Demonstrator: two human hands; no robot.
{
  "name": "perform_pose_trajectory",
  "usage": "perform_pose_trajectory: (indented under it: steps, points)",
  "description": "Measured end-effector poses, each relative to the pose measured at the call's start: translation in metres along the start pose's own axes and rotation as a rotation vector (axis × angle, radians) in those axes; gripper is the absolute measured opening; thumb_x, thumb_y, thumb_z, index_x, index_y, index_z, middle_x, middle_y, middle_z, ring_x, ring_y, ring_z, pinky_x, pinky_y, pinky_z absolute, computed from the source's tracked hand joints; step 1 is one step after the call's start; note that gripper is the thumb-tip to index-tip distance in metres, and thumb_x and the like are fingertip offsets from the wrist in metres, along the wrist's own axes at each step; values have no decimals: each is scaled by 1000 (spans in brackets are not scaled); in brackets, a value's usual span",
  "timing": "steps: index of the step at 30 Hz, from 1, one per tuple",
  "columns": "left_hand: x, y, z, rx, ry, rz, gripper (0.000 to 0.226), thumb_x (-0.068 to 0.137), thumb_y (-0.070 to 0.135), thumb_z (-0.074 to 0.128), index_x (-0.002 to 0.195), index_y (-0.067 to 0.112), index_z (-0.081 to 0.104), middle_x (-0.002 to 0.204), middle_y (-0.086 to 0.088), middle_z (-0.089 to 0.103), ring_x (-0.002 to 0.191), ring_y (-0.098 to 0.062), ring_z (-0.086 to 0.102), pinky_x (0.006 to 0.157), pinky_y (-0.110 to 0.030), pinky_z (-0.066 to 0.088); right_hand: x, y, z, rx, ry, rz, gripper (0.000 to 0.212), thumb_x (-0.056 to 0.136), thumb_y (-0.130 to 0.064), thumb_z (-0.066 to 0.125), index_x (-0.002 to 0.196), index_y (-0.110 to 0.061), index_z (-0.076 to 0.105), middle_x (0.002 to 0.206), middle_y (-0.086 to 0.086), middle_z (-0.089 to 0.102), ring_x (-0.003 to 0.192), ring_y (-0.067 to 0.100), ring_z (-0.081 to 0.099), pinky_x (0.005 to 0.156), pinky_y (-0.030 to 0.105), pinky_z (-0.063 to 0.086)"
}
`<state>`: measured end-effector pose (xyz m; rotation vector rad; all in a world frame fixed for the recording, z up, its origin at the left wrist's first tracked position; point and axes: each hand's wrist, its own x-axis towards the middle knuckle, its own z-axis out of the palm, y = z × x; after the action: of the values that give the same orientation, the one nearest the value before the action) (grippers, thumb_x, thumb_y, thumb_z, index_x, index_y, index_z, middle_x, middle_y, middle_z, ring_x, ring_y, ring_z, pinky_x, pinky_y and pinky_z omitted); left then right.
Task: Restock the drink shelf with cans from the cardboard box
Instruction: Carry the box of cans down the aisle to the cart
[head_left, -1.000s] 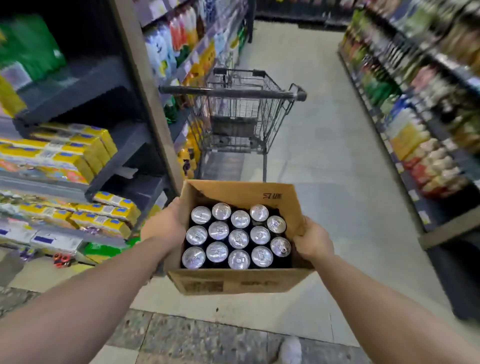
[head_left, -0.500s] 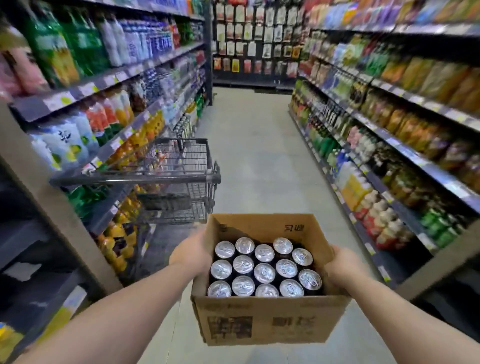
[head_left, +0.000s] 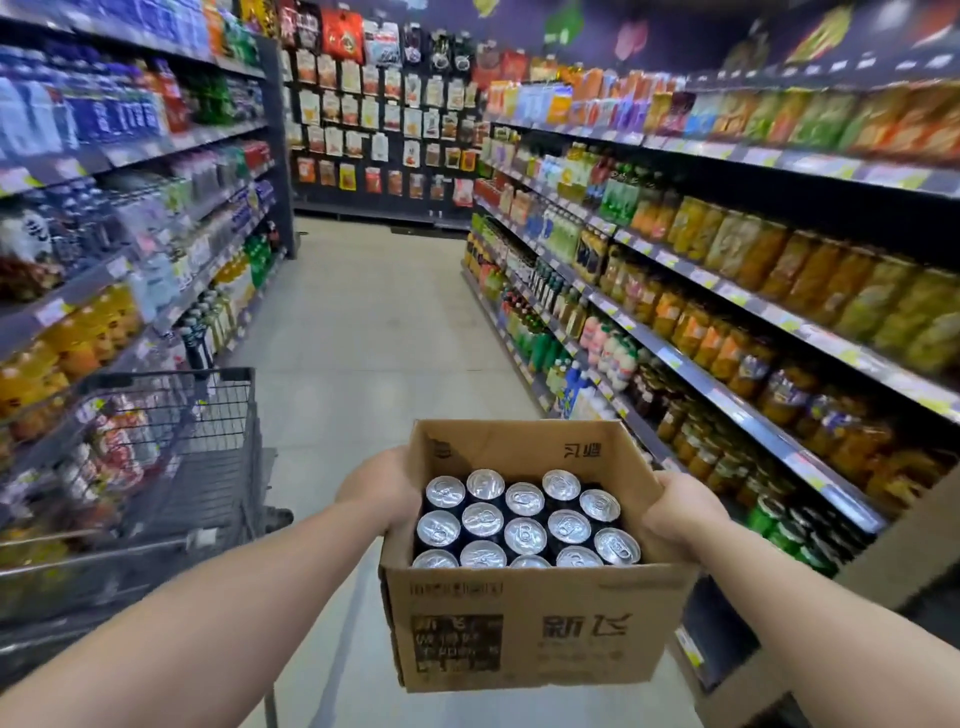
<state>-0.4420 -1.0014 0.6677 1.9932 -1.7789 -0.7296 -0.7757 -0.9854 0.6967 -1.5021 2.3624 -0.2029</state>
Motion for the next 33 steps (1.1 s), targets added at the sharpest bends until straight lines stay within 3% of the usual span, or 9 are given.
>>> perform_pose_trajectory:
  steps: [5, 9, 15, 18, 21, 25, 29, 31, 33]
  points:
    - [103, 19, -44, 100, 51, -61, 23, 76, 19, 56, 98, 23, 63, 87, 3, 66, 75, -24, 58, 63, -27, 49, 99, -90, -36, -49, -28, -113, 33, 77, -13, 61, 109, -19, 63, 100, 5, 68, 90, 25, 66, 77, 36, 58]
    - [175, 5, -76, 74, 161, -183, 28, 72, 27, 59, 100, 28, 60, 89, 2, 65, 84, -26, 63, 65, -29, 52, 180, -182, -46, -33, -28, -292, 20, 81, -15, 59, 101, -18, 61, 94, 6, 68, 83, 26, 65, 71, 35, 56]
    - [229, -32, -163, 76, 380, -343, 22, 77, 19, 57, 99, 16, 63, 97, -8, 68, 87, -29, 64, 69, -36, 53, 259, -356, -42, -8, -94, -616, 33, 86, -10, 54, 118, -15, 62, 92, 6, 67, 89, 29, 67, 81, 40, 58]
    - [237, -60, -215, 64, 504, -476, 27, 74, 19, 59, 100, 20, 66, 90, -5, 68, 78, -27, 64, 65, -37, 56, 268, -454, -38, 12, -166, -793, 36, 87, -8, 52, 121, -16, 63, 103, 8, 68, 94, 30, 64, 86, 37, 54]
    - [238, -100, -256, 20, 637, -635, 32, 72, 16, 59, 103, 22, 66, 87, -6, 68, 75, -27, 63, 60, -35, 52, 270, -549, -16, -2, -227, -959, 35, 85, -10, 55, 118, -15, 63, 98, 6, 64, 87, 28, 61, 76, 34, 52]
    - [236, -159, -298, 68, 770, -793, 37, 73, 10, 57, 105, 24, 67, 83, -4, 67, 69, -24, 62, 54, -32, 52, 260, -660, 34, 11, -327, -1130, 34, 79, -16, 59, 112, -17, 65, 95, 3, 68, 84, 24, 65, 77, 38, 58]
    - [228, -217, -312, 127, 818, -974, 37, 73, 19, 55, 109, 25, 64, 93, -5, 66, 79, -28, 60, 67, -34, 53, 241, -745, 94, -26, -439, -1315, 11, 85, -22, 58, 90, -15, 65, 92, 7, 69, 86, 28, 65, 75, 37, 55]
    - [225, -242, -309, 110, 847, -1060, 30, 74, 26, 57, 103, 29, 64, 97, -4, 67, 82, -29, 61, 71, -35, 54, 232, -778, 126, -59, -499, -1399, 14, 89, -25, 57, 77, -19, 59, 93, 8, 68, 87, 30, 63, 71, 34, 50]
    - [223, -265, -300, 119, 860, -1146, 22, 78, 34, 57, 99, 30, 63, 100, -4, 69, 84, -28, 62, 72, -35, 53, 224, -808, 159, -119, -547, -1484, 11, 90, -26, 56, 84, -18, 60, 99, 10, 68, 90, 30, 62, 70, 31, 44]
